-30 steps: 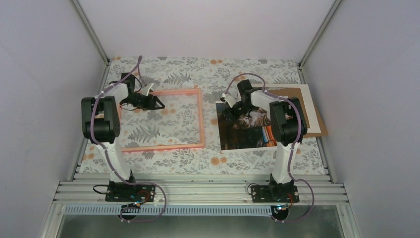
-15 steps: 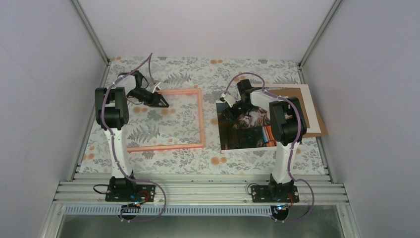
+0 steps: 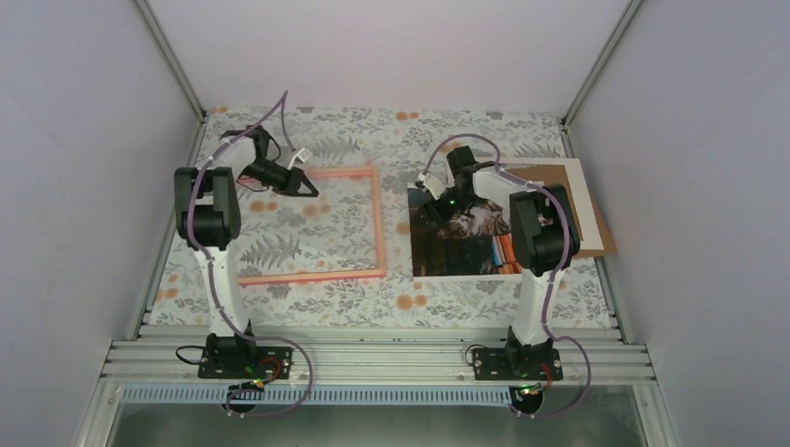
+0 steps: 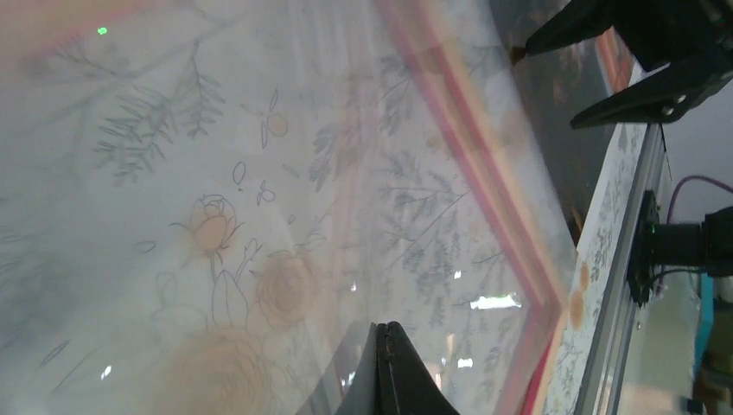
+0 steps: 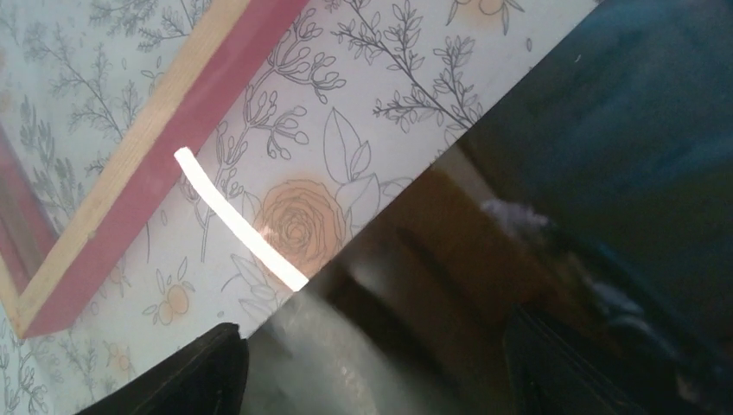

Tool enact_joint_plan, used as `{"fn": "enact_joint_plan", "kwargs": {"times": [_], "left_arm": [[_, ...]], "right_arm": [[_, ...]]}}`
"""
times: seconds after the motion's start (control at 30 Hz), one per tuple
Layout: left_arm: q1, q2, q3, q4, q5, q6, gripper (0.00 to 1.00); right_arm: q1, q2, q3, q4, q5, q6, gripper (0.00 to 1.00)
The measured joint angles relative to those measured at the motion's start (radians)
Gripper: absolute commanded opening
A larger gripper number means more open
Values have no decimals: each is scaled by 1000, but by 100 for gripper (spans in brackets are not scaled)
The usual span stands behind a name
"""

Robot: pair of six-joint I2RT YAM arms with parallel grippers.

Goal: Put the photo into the frame

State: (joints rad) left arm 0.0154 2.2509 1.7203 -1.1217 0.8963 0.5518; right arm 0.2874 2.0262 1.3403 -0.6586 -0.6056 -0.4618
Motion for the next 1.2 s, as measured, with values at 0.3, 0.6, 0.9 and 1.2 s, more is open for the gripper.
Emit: {"fn": "enact_joint_plan", "kwargs": {"times": [0.3, 0.6, 0.9, 1.2], "left_arm": [[150, -375, -26, 115, 1, -152, 2], [299, -460, 150, 142, 35, -339, 2], [354, -600, 228, 231, -19, -466, 2], [353, -633, 229, 229, -68, -467, 2]], "right_arm": [[0, -182, 34, 29, 19, 49, 89], [141, -173, 90, 169, 15, -45, 86], [341, 193, 409, 153, 97, -132, 88], [369, 362, 534, 143, 239, -84, 88]]}}
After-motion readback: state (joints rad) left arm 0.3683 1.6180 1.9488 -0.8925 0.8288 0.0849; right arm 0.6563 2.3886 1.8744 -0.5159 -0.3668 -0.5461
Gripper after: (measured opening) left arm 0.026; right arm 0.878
